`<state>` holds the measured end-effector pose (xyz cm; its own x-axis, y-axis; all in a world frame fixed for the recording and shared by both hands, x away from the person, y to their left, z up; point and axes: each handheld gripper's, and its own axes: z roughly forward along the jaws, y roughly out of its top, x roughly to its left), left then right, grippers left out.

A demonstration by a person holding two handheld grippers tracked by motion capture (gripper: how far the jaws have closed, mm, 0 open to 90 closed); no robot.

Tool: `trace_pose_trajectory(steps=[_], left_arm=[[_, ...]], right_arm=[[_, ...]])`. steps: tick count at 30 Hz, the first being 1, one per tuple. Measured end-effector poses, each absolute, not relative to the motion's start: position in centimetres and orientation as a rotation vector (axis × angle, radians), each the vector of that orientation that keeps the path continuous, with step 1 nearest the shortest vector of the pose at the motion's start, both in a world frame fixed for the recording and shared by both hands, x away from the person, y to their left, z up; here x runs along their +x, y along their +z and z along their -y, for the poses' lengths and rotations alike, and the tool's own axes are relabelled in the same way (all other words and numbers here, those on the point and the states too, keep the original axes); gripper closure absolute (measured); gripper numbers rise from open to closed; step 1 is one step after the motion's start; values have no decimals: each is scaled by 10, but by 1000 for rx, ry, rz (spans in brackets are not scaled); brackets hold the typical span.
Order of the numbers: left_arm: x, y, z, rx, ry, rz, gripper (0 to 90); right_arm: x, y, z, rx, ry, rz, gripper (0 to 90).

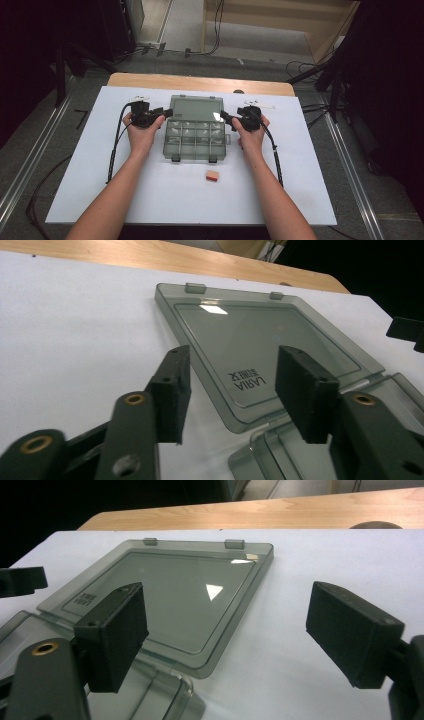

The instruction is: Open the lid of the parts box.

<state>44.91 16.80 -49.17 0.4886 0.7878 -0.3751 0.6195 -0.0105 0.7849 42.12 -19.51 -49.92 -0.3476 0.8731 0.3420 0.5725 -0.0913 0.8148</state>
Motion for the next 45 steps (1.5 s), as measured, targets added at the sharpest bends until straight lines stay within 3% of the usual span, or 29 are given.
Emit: trace_pose_trajectory(steps=[10, 14, 26, 45], left_arm=[[429, -487, -170, 1741, 240, -1106, 0], [421, -486, -171, 1770, 258, -1077, 0], [391, -482, -174, 1820, 371, -953, 0], [349, -477, -195, 1825, 394, -891, 0]], right_arm=[[399, -495, 194, 1498, 1429, -1900, 91], [390, -494, 194, 1457, 1411, -1909, 5], [366, -496, 195, 1401, 1404, -1927, 4], [322, -487, 207, 1298, 1457, -1924, 0]])
